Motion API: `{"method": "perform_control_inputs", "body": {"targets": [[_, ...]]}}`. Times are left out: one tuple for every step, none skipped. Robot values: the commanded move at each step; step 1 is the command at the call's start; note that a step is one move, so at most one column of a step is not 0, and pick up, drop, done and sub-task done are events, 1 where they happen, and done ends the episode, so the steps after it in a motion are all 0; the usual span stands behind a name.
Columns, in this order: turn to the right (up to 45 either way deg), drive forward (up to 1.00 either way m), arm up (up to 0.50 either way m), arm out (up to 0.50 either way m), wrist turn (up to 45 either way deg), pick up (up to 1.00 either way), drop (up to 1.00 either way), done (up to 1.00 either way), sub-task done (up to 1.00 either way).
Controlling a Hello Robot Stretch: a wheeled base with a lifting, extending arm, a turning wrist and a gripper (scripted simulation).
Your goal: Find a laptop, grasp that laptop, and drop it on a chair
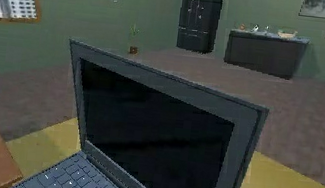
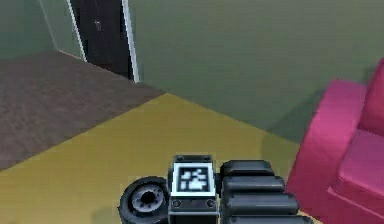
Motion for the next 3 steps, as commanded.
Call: {"method": "perform_control_inputs", "body": {"targets": [[45.0,0.0,0.0,0.0,0.0,0.0,0.0,0.0,0.0],[45.0,0.0,0.0,0.0,0.0,0.0,0.0,0.0,0.0],[39.0,0.0,0.0,0.0,0.0,0.0,0.0,0.0,0.0]]}}
